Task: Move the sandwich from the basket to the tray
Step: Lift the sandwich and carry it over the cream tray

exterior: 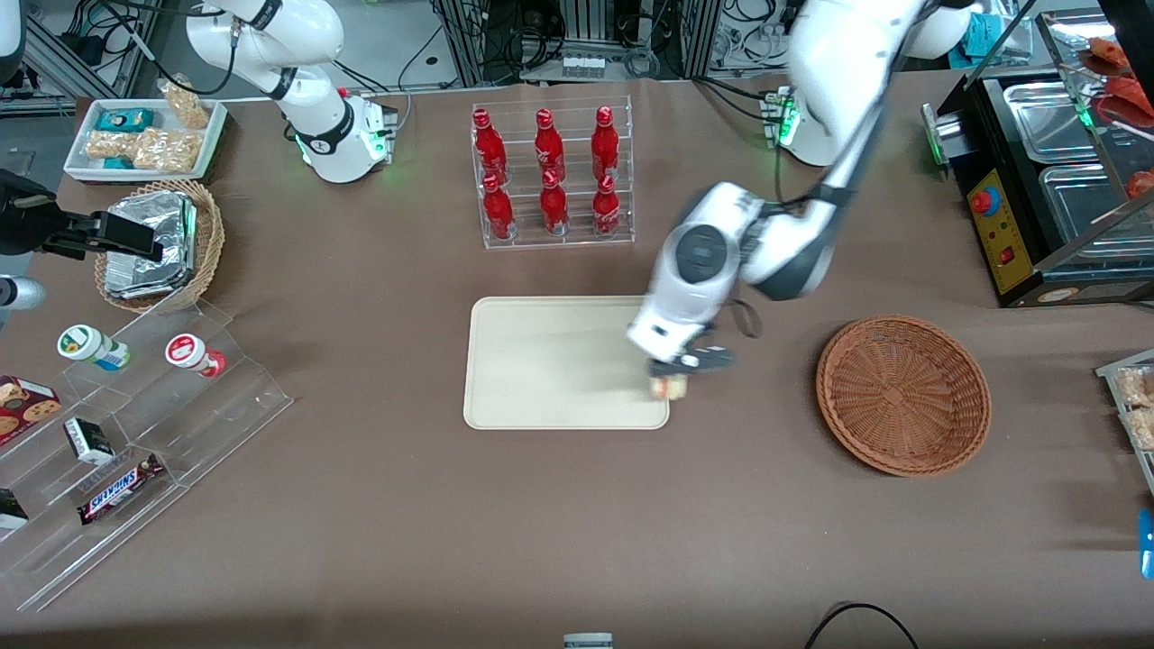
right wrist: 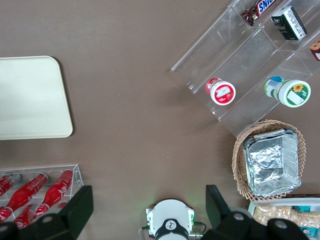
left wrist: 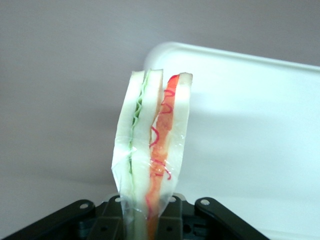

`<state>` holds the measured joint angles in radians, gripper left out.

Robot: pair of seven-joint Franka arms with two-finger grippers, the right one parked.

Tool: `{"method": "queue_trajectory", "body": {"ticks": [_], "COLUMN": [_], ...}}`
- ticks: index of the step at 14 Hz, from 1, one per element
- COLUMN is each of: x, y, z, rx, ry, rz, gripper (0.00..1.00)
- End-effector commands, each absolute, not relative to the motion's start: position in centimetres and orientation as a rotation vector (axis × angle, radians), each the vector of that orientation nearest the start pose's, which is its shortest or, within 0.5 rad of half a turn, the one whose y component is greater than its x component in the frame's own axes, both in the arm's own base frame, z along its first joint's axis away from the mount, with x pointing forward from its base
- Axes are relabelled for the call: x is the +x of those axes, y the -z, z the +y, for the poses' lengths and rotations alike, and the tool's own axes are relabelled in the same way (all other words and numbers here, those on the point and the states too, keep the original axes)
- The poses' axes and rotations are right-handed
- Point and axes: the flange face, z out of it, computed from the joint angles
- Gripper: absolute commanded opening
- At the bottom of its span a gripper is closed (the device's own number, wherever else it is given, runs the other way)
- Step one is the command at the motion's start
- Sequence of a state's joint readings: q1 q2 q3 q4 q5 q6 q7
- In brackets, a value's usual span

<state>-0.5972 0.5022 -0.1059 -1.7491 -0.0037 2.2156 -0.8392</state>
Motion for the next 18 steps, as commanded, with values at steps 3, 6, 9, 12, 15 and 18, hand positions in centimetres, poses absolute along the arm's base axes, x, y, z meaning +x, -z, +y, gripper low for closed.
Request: {"method": "queue_trajectory", "body": {"ticks": [3, 6, 9, 12, 15, 18], "x": [47.5, 46.8, 46.8, 47.7, 50.0, 51.4], "y": [-24.3, -23.2, -23.1, -24.4, -28.9, -36.2], "z": [-52.2, -53.9, -54.0, -53.7, -51.3, -46.3], "rx": [-3.141, -3.145, -3.147, -3.148, -3.131, -3.080], "ry": [-0.092, -0.094, -0.098, -0.057, 0.014, -0.030], "rz": [-0.255, -0.225, -0.226, -0.215, -0.269, -0.287], "gripper": [0.17, 0.25, 0.63, 1.00, 1.00, 1.00]}}
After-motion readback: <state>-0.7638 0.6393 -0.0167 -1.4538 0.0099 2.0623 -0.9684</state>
